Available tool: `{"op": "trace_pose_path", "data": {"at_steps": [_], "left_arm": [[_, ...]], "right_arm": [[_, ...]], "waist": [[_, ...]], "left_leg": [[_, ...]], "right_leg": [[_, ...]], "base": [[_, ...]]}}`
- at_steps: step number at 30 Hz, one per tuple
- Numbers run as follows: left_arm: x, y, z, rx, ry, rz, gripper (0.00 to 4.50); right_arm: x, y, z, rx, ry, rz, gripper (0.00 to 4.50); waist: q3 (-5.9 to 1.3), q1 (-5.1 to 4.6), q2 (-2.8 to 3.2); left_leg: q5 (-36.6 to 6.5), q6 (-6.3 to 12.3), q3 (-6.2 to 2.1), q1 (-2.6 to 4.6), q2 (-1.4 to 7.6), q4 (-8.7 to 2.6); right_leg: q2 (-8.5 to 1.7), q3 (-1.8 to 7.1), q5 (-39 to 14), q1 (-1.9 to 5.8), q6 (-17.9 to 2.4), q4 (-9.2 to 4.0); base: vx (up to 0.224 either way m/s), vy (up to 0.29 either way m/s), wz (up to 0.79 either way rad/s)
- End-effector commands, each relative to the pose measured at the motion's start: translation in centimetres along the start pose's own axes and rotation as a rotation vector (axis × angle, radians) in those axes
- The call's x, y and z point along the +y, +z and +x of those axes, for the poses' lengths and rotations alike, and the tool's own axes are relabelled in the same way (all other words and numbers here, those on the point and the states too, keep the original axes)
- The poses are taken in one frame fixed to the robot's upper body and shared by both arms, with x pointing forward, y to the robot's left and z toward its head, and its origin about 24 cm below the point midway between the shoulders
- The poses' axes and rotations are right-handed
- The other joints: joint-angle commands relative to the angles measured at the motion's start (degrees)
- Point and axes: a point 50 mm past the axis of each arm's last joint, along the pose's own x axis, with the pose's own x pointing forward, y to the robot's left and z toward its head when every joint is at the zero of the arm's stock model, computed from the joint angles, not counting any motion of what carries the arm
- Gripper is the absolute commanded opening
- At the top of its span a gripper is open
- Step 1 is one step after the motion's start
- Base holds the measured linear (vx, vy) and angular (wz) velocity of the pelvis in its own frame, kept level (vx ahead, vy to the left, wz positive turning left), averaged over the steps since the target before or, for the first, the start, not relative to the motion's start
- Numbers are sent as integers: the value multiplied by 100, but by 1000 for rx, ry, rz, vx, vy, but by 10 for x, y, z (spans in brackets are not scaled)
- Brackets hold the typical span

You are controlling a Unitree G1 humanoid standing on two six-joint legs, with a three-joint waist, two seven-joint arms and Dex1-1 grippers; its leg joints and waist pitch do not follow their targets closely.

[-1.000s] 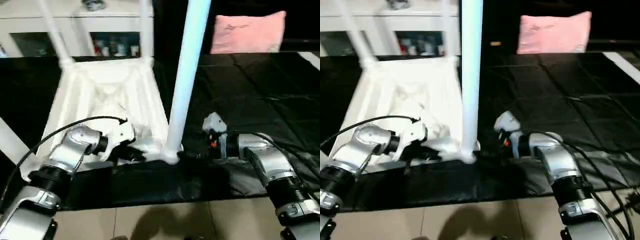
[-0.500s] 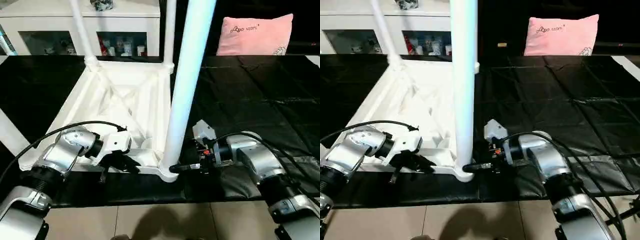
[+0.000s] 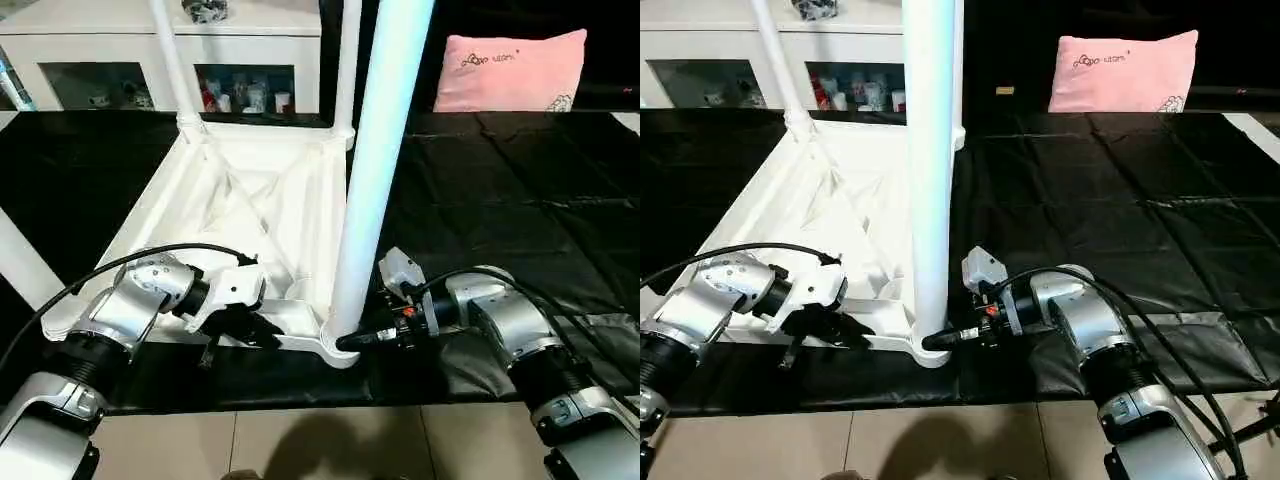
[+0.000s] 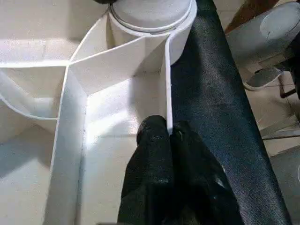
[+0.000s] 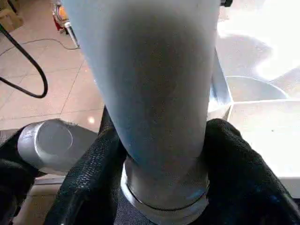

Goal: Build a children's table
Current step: Rotate leg to tighten

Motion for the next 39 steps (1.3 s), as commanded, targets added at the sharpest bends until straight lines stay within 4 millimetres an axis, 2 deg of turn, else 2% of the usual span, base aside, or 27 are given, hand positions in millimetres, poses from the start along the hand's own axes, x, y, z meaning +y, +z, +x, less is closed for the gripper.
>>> {"op": "trace_pose_path", "data": {"at_steps": [1,5,7,11,13,15,16,17,18,20,21,22,23,24,25,26,27,28,29,30,31,32,33,34,35,37,39], "left_arm": [[-3,4,10,10,-79,19,0],[1,3,9,-18,6,-38,0],[8,5,11,-60,114,-114,0],[17,12,13,-120,224,-195,0],[31,22,17,-154,390,-271,0],[36,26,19,-164,440,-287,0],[36,27,19,-166,443,-287,0],[39,30,23,-171,474,-299,0],[41,33,26,-171,496,-309,0],[44,34,28,-164,533,-318,0],[44,35,29,-164,538,-320,0],[44,36,30,-162,543,-324,0],[44,36,30,-161,546,-325,0],[44,36,31,-149,551,-319,0],[44,35,30,-141,557,-318,0],[44,35,30,-139,559,-319,0],[44,34,29,-135,561,-319,0],[44,32,28,-127,568,-322,0],[44,32,28,-127,568,-322,0],[44,31,27,-121,568,-320,0],[43,29,27,-109,559,-307,0],[42,28,26,-102,553,-300,0],[41,25,25,-94,546,-294,0],[41,25,25,-94,546,-294,0],[40,24,25,-89,540,-285,0],[40,17,20,-71,541,-284,0],[38,14,17,-65,535,-281,0]], "right_arm": [[3,0,1,-18,39,27,221],[9,-4,3,-50,21,51,214],[6,-9,12,-67,-118,97,212],[-4,-15,26,-81,-317,162,209],[-15,-16,50,-109,-499,283,208],[-18,-15,59,-111,-556,335,207],[-18,-15,61,-109,-565,342,206],[-21,-14,72,-99,-607,374,206],[-23,-13,81,-80,-639,389,206],[-23,-13,89,-59,-654,387,206],[-24,-12,92,-48,-666,390,206],[-26,-12,94,-27,-696,390,206],[-26,-12,95,-22,-705,391,206],[-28,-10,94,-31,-719,390,206],[-29,-8,93,-54,-716,388,206],[-29,-7,92,-61,-716,388,206],[-30,-7,89,-76,-720,393,206],[-33,-6,82,-94,-738,389,257],[-33,-6,82,-94,-738,389,257],[-35,-6,76,-106,-744,381,270],[-37,-6,66,-115,-749,349,277],[-37,-7,60,-114,-752,323,291],[-37,-7,50,-113,-741,291,291],[-37,-7,50,-113,-741,291,307],[-37,-8,43,-111,-733,268,316],[-34,-6,20,-119,-691,190,330],[-31,-3,10,-132,-649,144,342]], "waist": [[-379,-39,30],[-384,-26,34],[-365,-20,16],[-297,-164,-8],[-274,-275,12],[-251,-481,26],[-252,-518,60],[-272,-544,106],[-258,-674,141],[-206,-775,213],[-198,-806,213],[-154,-838,228],[-91,-773,273],[-95,-580,232],[-66,-532,174],[-86,-552,-203],[-5,-537,-162],[-191,-476,-21],[-191,-476,-21],[-314,-491,47],[-328,-496,80],[-315,-471,93],[-262,-510,33],[-244,-503,22],[-250,-503,20],[-277,-476,16],[-312,-450,5]], "left_leg": [[-1364,182,20,18,144,-420],[-1371,187,22,29,143,-416],[-1384,157,22,29,143,-422],[-1863,-53,-39,19,66,-437],[-1997,-113,-51,50,39,-413],[-2307,-156,-121,18,-27,-368],[-2421,-133,-139,56,-30,-361],[-2511,-90,-156,106,-14,-360],[-2865,-69,-259,6,63,-452],[-3585,-68,-318,137,140,-494],[-3738,-69,-337,152,149,-506],[-4201,-91,-411,71,240,-660],[-4829,-168,-413,-92,412,-973],[-5040,-178,-338,-205,544,-1209],[-4964,-137,-241,-92,482,-1226],[-3557,-184,-69,546,-159,-156],[-2511,-128,7,931,-404,671],[-1298,90,-300,-131,-100,80],[-1298,90,-300,-131,-100,80],[-1418,1,-375,22,66,-271],[-1298,27,-336,61,74,-301],[-1213,79,-272,140,93,-354],[-1577,143,-217,117,63,-388],[-1986,169,-179,199,34,-368],[-2032,186,-164,212,16,-358],[-1794,278,-141,155,34,-370],[-1369,394,-122,93,63,-375]], "right_leg": [[-279,283,-1782,316,-1170,-331],[-275,284,-1715,312,-1193,-330],[-283,287,-1809,301,-1164,-343],[-305,230,-3299,287,-642,-494],[-289,191,-3709,229,-439,-573],[-285,6,-4371,260,-62,-714],[-284,-51,-4423,252,-3,-771],[-302,-66,-4292,257,-28,-804],[-287,-191,-3839,372,-121,-777],[-264,-332,-3672,357,-117,-826],[-272,-333,-3537,381,-145,-822],[-240,-337,-3231,498,-201,-659],[-149,-265,-2734,667,-310,-154],[-142,49,-1777,759,-403,495],[-109,172,-2056,639,-368,478],[-205,79,-5271,-175,202,-830],[-473,-35,-6778,-679,319,-1334],[-917,151,-5892,626,300,-754],[-917,151,-5892,626,300,-754],[-486,13,-3504,420,-114,-502],[-423,29,-2781,405,-383,-468],[-368,69,-1866,357,-865,-429],[-311,64,-2051,366,-966,-453],[-305,58,-2731,298,-842,-544],[-313,66,-2907,286,-799,-574],[-328,110,-2839,322,-749,-581],[-328,169,-2293,351,-911,-490]], "base": [[0,0,0],[0,0,0],[0,0,0],[0,0,0],[0,0,0],[-54,6,-14],[-56,13,-17],[0,0,0],[0,0,0],[0,0,0],[0,0,0],[0,0,0],[-63,-4,3],[-50,-54,13],[-50,-54,13],[30,-90,14],[80,-37,-32],[80,-37,-32],[69,50,-48],[0,0,0],[0,0,0],[0,0,0],[0,0,0],[0,0,0],[0,0,0],[0,0,0],[0,0,0]]}}
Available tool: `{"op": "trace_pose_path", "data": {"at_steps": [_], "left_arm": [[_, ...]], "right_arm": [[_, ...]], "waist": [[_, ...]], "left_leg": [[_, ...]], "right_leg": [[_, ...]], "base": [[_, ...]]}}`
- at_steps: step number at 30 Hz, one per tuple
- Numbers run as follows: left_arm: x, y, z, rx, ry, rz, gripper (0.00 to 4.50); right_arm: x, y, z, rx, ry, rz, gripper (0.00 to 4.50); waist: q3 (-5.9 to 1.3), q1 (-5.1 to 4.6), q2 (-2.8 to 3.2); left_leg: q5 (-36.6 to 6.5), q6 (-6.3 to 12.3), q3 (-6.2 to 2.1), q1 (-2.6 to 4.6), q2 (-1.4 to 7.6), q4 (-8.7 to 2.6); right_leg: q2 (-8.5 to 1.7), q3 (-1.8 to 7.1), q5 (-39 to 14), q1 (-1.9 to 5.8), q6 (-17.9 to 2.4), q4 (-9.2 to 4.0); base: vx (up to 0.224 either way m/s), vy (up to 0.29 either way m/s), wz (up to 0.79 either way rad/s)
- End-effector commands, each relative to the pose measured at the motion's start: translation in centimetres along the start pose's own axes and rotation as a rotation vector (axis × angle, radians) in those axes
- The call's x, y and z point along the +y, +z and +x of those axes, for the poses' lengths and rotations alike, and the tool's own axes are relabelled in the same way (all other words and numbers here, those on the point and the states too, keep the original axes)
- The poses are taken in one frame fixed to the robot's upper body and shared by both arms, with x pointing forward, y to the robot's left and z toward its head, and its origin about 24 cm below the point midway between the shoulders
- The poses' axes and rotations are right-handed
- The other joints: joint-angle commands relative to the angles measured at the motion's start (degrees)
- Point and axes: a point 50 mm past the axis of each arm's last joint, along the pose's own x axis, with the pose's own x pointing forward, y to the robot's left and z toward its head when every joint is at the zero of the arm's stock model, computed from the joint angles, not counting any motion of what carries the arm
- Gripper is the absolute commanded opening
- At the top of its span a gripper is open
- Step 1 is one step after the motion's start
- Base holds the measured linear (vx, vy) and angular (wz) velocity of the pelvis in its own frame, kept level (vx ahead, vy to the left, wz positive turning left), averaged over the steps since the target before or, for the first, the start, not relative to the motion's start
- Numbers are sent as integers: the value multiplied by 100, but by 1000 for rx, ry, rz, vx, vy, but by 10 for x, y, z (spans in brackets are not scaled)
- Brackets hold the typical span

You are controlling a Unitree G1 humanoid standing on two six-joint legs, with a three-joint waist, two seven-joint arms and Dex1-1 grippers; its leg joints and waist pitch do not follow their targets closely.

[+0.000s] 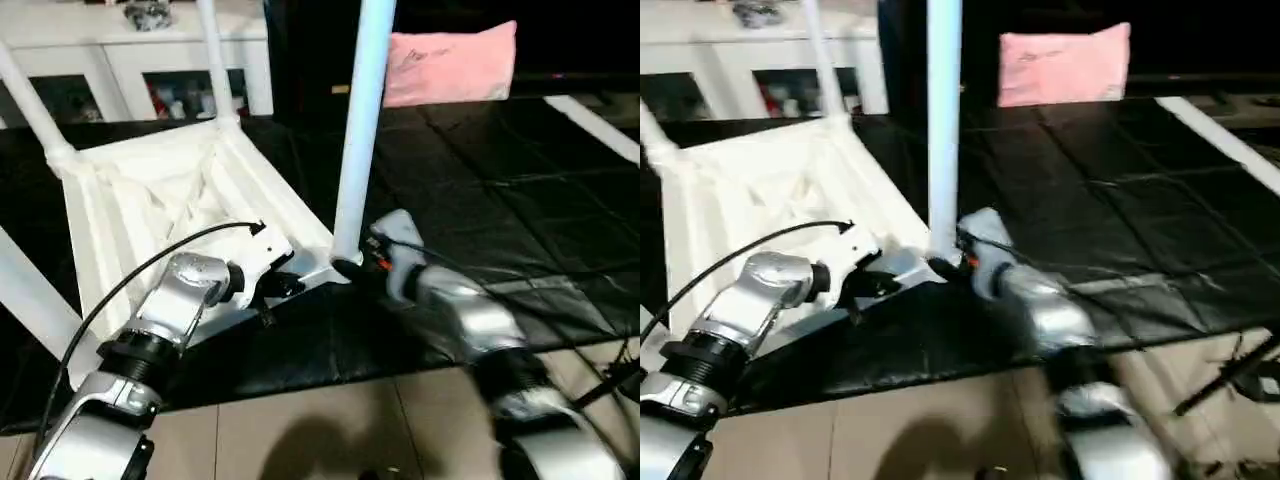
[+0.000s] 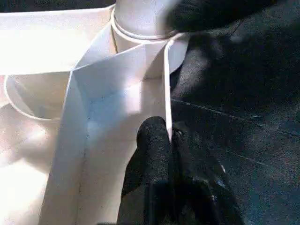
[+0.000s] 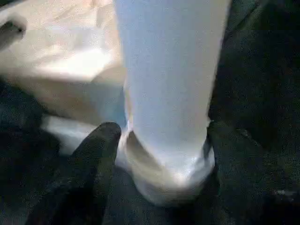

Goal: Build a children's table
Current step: Rotate leg to tighten

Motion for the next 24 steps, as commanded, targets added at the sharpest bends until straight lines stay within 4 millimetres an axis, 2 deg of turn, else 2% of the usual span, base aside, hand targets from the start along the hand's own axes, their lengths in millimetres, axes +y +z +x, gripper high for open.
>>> {"op": "trace_pose_path", "data": {"at_steps": [1,2,4,7,9,11,12,13,15,18,22,24], "left_arm": [[6,4,-5,-2,14,35,0],[6,2,-8,10,-9,66,0],[5,-3,-14,32,-64,130,0],[1,-9,-21,48,-176,227,0],[0,-11,-24,53,-217,239,0],[-1,-14,-28,68,-263,267,0],[-1,-15,-31,80,-305,289,0],[-1,-15,-31,80,-305,289,0],[-2,-14,-33,73,-354,303,0],[-9,-13,-34,68,-457,329,0],[-17,-12,-30,73,-536,371,0],[-20,-12,-29,85,-575,389,0]], "right_arm": [[7,4,1,-16,78,-20,360],[5,7,-8,-30,129,-39,360],[2,10,-19,-27,198,-80,380],[-1,13,-29,-3,264,-124,410],[-2,14,-32,5,285,-139,424],[-3,17,-35,15,320,-161,444],[-4,20,-38,23,351,-190,444],[-4,20,-38,23,351,-190,444],[-2,22,-39,32,390,-223,444],[5,23,-37,41,466,-299,444],[12,21,-32,55,555,-278,444],[15,22,-30,53,596,-261,444]], "waist": [[-374,31,13],[-378,35,0],[-394,40,-11],[-445,75,12],[-496,127,26],[-494,172,4],[-473,232,8],[-472,251,4],[-452,309,7],[-424,356,1],[-425,418,16],[-421,456,1]], "left_leg": [[-995,468,22,-107,155,-448],[-843,513,20,-139,152,-444],[-770,597,27,-150,160,-429],[-208,728,31,-192,168,-387],[370,853,51,-193,194,-333],[550,950,68,-201,182,-312],[483,1008,89,-193,201,-310],[414,989,92,-196,199,-309],[201,858,105,-184,204,-327],[-158,559,119,-174,209,-363],[-292,460,132,-137,222,-378],[-382,437,143,-118,237,-389]], "right_leg": [[-335,333,-2097,325,-848,-428],[-320,331,-1939,349,-934,-398],[-336,337,-1928,355,-958,-390],[-325,347,-1156,371,-1182,-278],[-306,357,-320,361,-1401,-144],[-293,351,-39,352,-1492,-115],[-305,355,-94,333,-1528,-114],[-307,356,-181,338,-1510,-115],[-314,366,-538,336,-1401,-148],[-310,379,-1113,332,-1201,-208],[-296,392,-1233,298,-1162,-231],[-292,399,-1259,281,-1183,-224]], "base": [[0,0,0],[0,0,0],[0,0,0],[52,-24,2],[0,0,0],[0,0,0],[0,0,0],[0,0,0],[0,0,0],[0,0,0],[0,0,0],[0,0,0]]}}
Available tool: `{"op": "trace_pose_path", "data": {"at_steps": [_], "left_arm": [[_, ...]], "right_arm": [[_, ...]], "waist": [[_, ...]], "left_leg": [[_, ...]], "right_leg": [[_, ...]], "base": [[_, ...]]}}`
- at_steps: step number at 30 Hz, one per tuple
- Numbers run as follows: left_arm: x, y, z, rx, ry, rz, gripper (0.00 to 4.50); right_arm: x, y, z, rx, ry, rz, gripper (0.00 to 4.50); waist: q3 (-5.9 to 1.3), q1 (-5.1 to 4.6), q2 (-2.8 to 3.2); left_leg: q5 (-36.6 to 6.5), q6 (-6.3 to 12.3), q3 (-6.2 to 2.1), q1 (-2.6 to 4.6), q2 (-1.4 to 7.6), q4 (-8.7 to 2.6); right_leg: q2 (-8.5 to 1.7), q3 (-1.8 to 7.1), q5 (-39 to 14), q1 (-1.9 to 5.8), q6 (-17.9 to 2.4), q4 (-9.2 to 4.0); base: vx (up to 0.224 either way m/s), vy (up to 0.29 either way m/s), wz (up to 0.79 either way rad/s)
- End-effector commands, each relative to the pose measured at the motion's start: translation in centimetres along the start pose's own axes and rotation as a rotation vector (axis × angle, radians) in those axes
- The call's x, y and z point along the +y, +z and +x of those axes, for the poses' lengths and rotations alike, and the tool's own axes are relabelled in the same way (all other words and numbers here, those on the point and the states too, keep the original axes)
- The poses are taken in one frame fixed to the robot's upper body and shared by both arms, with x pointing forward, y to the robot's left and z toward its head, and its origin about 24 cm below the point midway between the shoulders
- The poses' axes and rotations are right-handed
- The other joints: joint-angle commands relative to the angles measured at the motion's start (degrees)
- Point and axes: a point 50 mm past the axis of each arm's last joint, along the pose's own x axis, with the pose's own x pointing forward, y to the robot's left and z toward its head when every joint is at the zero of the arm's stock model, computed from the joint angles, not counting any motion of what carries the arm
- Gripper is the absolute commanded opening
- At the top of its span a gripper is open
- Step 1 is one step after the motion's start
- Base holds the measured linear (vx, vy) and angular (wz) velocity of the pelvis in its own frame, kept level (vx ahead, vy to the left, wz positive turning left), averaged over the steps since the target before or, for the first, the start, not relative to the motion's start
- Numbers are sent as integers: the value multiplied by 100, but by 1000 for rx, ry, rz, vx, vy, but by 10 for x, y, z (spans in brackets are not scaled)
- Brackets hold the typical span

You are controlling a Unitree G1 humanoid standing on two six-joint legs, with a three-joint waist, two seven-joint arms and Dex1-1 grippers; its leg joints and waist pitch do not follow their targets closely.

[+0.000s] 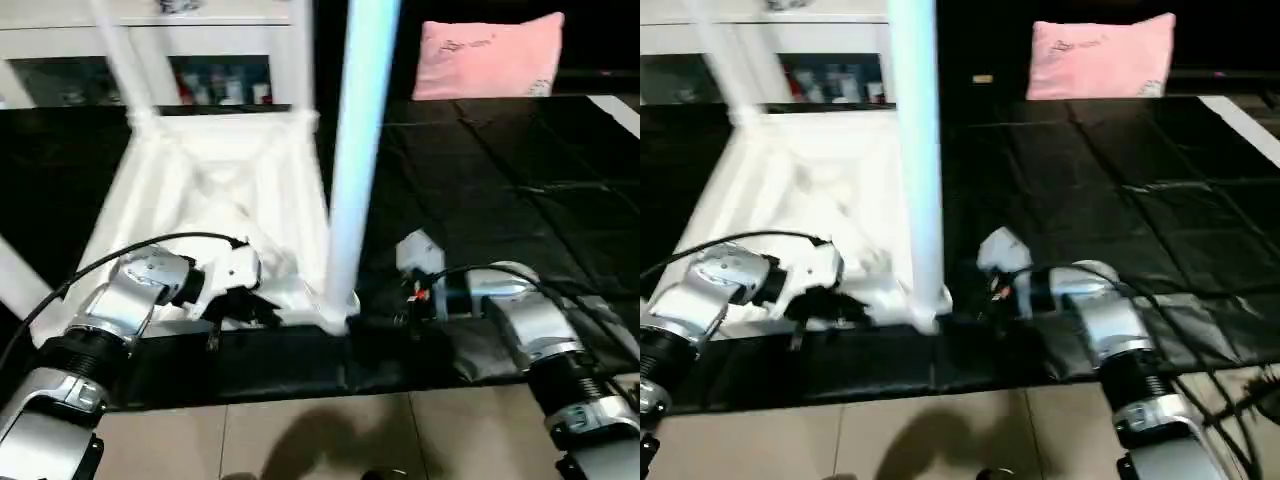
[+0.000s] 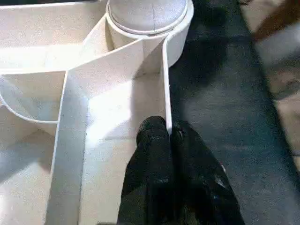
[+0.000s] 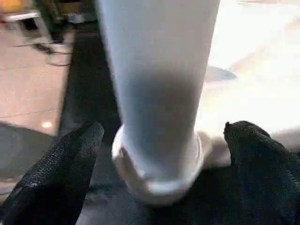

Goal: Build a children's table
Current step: Rotate leg to tighten

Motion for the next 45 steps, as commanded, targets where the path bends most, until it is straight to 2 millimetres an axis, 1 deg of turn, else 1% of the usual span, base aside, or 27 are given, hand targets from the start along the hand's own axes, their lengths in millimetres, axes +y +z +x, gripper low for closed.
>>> {"op": "trace_pose_path", "data": {"at_steps": [1,4,5,6,7,8,9,12,14,19,20,23,24,29,32,34,35,36,37,38,39,40,41,42,43,44,45], "left_arm": [[-8,5,14,30,-140,68,0],[-8,7,15,26,-154,75,0],[-8,8,15,25,-155,76,0],[-7,8,15,24,-155,77,0],[-7,8,15,24,-155,77,0],[-7,9,15,23,-157,79,0],[-7,9,15,23,-159,78,0],[-7,8,15,23,-160,77,0],[-7,8,15,23,-161,77,0],[-8,7,14,24,-161,70,0],[-8,6,14,23,-161,69,0],[-9,5,14,23,-160,63,0],[-9,4,14,23,-158,61,0],[-8,2,13,13,-132,48,0],[-6,2,12,-7,-97,21,0],[-1,4,12,-45,-25,-22,0],[1,5,11,-55,10,-34,0],[2,5,11,-58,24,-40,0],[11,9,11,-90,128,-96,0],[11,9,11,-90,128,-96,0],[15,11,11,-105,171,-118,0],[25,18,11,-153,276,-192,0],[26,20,12,-160,291,-201,0],[29,23,13,-176,330,-223,0],[31,26,14,-185,363,-240,0],[34,30,17,-197,400,-263,0],[37,36,22,-207,458,-290,0]], "right_arm": [[-1,6,0,-13,41,-2,428],[-1,6,4,-8,76,12,417],[-1,5,5,-6,84,16,400],[0,4,6,-1,110,16,392],[0,4,6,-1,110,16,384],[1,4,6,0,128,21,377],[3,3,7,2,150,30,370],[5,2,6,9,184,44,345],[6,1,6,12,194,51,324],[7,-1,6,13,209,64,290],[7,-1,6,13,212,66,271],[8,-2,6,11,219,74,260],[9,-3,6,10,220,76,244],[11,-3,8,1,231,89,217],[13,-5,10,-7,207,96,214],[9,-9,16,-6,88,128,211],[7,-11,19,-3,33,134,211],[6,-12,20,-2,12,137,210],[1,-17,29,2,-124,172,209],[1,-17,29,2,-124,172,209],[-1,-19,33,3,-175,190,206],[-5,-21,43,-7,-293,250,204],[-6,-22,45,-7,-313,262,204],[-8,-23,49,-8,-364,292,202],[-10,-24,53,-10,-409,325,202],[-12,-25,59,-6,-461,366,202],[-13,-26,68,1,-523,405,202]], "waist": [[-414,-20,14],[-405,-8,14],[-413,-17,17],[-417,-14,1],[-421,-14,-1],[-427,-18,-20],[-436,-14,-18],[-448,-12,-24],[-444,-12,-21],[-439,-10,-19],[-443,-9,-18],[-448,-10,-16],[-449,-11,-20],[-445,-4,-7],[-445,-6,-6],[-439,-11,-10],[-429,-14,-5],[-413,-37,-14],[-396,-68,-9],[-379,-83,-13],[-377,-113,-27],[-357,-168,-19],[-348,-197,-13],[-346,-269,-42],[-349,-285,-35],[-347,-342,-12],[-358,-368,4]], "left_leg": [[-478,440,83,-13,149,-387],[-578,388,95,3,149,-392],[-571,370,87,-24,150,-396],[-523,357,82,-46,145,-396],[-492,351,80,-43,143,-396],[-423,356,80,-62,135,-389],[-359,378,77,-68,134,-381],[-231,432,76,-72,137,-370],[-221,446,78,-75,135,-368],[-288,394,79,-78,128,-371],[-271,391,79,-72,130,-370],[-229,404,77,-71,135,-367],[-212,412,77,-75,134,-365],[-279,386,76,-74,132,-368],[-279,363,77,-74,130,-366],[-303,347,79,-75,128,-369],[-358,296,77,-74,126,-375],[-463,230,77,-80,95,-378],[-569,139,80,-58,93,-389],[-636,99,72,-61,77,-394],[-712,49,53,-77,56,-403],[-799,5,59,-54,52,-401],[-853,-12,51,-49,32,-392],[-915,0,31,-95,-10,-381],[-917,14,23,-95,-23,-377],[-926,50,11,-100,-27,-369],[-912,74,-2,-99,-27,-365]], "right_leg": [[-363,369,-1315,394,-1120,-346],[-357,375,-1400,389,-1105,-360],[-369,375,-1399,415,-1114,-345],[-370,369,-1400,436,-1076,-343],[-369,371,-1382,436,-1065,-342],[-368,372,-1330,451,-1047,-331],[-368,373,-1255,455,-1046,-313],[-366,372,-1052,456,-1104,-279],[-361,370,-1014,455,-1128,-283],[-368,368,-1211,461,-1049,-307],[-364,368,-1188,457,-1049,-302],[-360,366,-1088,455,-1077,-287],[-358,368,-1031,458,-1098,-279],[-364,365,-1138,463,-1077,-294],[-358,366,-1127,462,-1062,-293],[-356,364,-1158,459,-1059,-299],[-365,363,-1291,453,-1024,-319],[-357,353,-1584,454,-903,-360],[-358,356,-1916,430,-790,-396],[-356,342,-2112,432,-730,-418],[-365,321,-2487,467,-554,-467],[-363,325,-2715,429,-462,-502],[-361,305,-2869,421,-418,-527],[-360,257,-3211,458,-244,-574],[-361,242,-3313,459,-177,-599],[-360,224,-3386,447,-113,-631],[-357,206,-3350,450,-107,-645]], "base": [[0,0,0],[0,0,0],[0,0,0],[0,0,0],[0,0,0],[0,0,0],[0,0,0],[0,0,0],[0,0,0],[0,0,0],[0,0,0],[0,0,0],[0,0,0],[0,0,0],[0,0,0],[0,0,0],[0,0,0],[0,0,0],[0,0,0],[0,0,0],[0,0,0],[0,0,0],[0,0,0],[0,0,0],[0,0,0],[0,0,0],[0,0,0]]}}
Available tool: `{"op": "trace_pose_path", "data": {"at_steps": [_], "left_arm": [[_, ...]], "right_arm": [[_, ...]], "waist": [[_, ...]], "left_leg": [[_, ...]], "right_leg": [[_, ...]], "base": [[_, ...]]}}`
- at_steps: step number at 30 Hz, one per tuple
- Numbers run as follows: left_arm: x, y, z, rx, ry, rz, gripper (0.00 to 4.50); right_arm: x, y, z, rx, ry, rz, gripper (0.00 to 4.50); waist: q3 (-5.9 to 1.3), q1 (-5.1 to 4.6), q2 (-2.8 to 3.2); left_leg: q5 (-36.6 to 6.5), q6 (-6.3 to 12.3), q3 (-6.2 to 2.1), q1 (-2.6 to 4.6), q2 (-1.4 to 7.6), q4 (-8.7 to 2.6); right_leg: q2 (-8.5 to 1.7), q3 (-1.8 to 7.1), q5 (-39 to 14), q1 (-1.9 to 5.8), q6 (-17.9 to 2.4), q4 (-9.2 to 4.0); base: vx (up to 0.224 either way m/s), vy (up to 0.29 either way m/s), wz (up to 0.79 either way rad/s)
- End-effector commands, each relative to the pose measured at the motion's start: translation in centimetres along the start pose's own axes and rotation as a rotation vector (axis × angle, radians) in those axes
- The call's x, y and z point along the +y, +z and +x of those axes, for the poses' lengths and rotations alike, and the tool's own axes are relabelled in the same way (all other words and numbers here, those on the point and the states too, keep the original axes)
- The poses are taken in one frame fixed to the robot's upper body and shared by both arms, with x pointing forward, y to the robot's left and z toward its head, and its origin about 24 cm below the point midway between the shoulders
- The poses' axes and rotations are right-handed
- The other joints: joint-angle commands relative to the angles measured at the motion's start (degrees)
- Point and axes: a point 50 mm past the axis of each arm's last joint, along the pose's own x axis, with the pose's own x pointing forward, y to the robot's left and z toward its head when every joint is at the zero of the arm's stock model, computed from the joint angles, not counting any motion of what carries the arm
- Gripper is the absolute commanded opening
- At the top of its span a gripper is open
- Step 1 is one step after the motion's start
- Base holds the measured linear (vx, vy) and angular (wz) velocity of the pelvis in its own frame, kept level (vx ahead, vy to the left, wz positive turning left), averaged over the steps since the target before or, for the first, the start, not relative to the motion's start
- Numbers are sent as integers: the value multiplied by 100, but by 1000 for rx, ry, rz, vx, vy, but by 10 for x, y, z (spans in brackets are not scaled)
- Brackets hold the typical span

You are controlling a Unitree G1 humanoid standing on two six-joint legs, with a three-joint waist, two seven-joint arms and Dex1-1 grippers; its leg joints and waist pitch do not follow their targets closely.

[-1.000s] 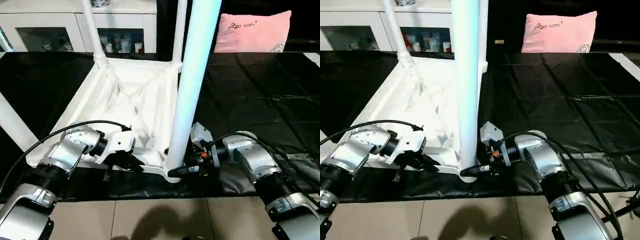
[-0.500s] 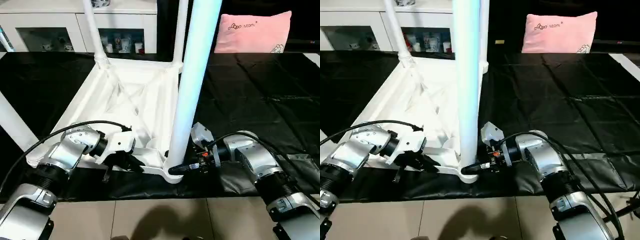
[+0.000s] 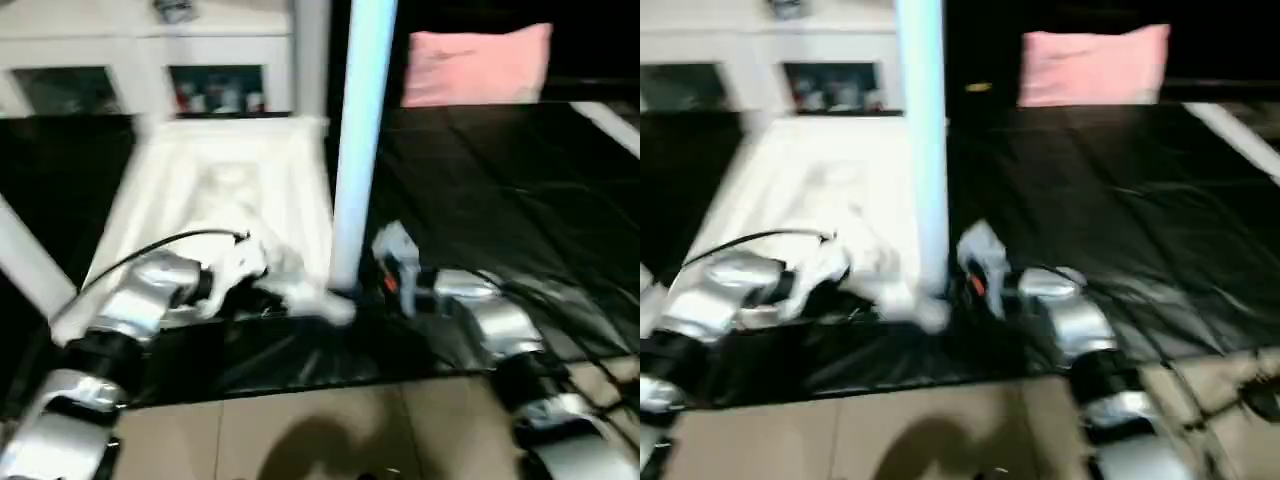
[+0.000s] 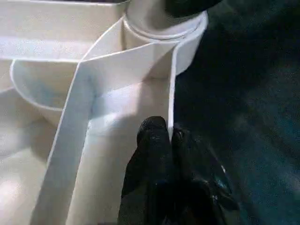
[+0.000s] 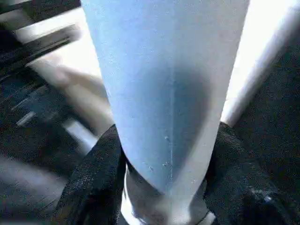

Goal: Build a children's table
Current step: Rotate leg to tighten

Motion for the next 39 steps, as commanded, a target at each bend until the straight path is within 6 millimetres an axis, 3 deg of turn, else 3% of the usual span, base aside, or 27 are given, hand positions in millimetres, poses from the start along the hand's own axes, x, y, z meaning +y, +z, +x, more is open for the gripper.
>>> {"op": "trace_pose_path", "data": {"at_steps": [1,4,12,33,34,35,36,37,38,39], "left_arm": [[3,37,5,-131,98,22,0],[0,44,14,-150,138,-3,0],[0,44,14,-150,138,-3,0],[0,44,14,-150,138,-3,0],[-3,48,18,-158,171,-26,0],[-2,45,18,-138,168,-11,0],[0,40,17,-107,162,12,0],[2,33,15,-66,150,43,0],[2,33,15,-66,150,43,0],[5,25,13,-18,128,82,0]], "right_arm": [[21,-29,21,127,-33,118,201],[26,-29,31,132,-91,138,200],[26,-29,31,132,-91,138,200],[26,-29,31,132,-91,138,200],[28,-29,37,135,-141,154,256],[21,-26,30,110,-128,144,256],[12,-20,20,72,-106,124,272],[2,-14,7,29,-72,93,277],[2,-14,7,29,-72,93,288],[-6,-6,-9,-12,-17,53,302]], "waist": [[-352,20,17],[-345,1,35],[-357,4,47],[-333,-1,51],[-336,-10,46],[-332,-19,53],[-320,-8,238],[-332,-34,107],[-361,4,93],[-366,47,126]], "left_leg": [[-907,143,38,-143,-7,-376],[-973,237,39,-97,-11,-379],[-1027,336,29,-102,41,-418],[-1164,296,17,-102,43,-443],[-1166,255,18,-93,65,-448],[-1171,247,18,-97,58,-447],[-1260,229,-2,-79,38,-448],[-1336,304,30,-70,38,-428],[-1166,381,31,-92,34,-429],[-987,468,31,-106,42,-427]], "right_leg": [[-377,237,-3231,394,-200,-645],[-344,224,-3018,352,-353,-653],[-365,295,-2365,389,-689,-558],[-376,297,-2666,376,-595,-596],[-388,307,-2633,369,-625,-573],[-383,303,-2645,362,-645,-576],[-374,281,-2678,365,-638,-587],[-348,284,-2627,363,-603,-640],[-339,307,-2369,410,-622,-591],[-340,317,-2107,406,-708,-571]], "base": [[0,0,0],[0,0,0],[0,0,0],[0,0,0],[0,0,0],[0,0,0],[0,0,0],[0,0,0],[0,0,0],[0,0,0]]}}
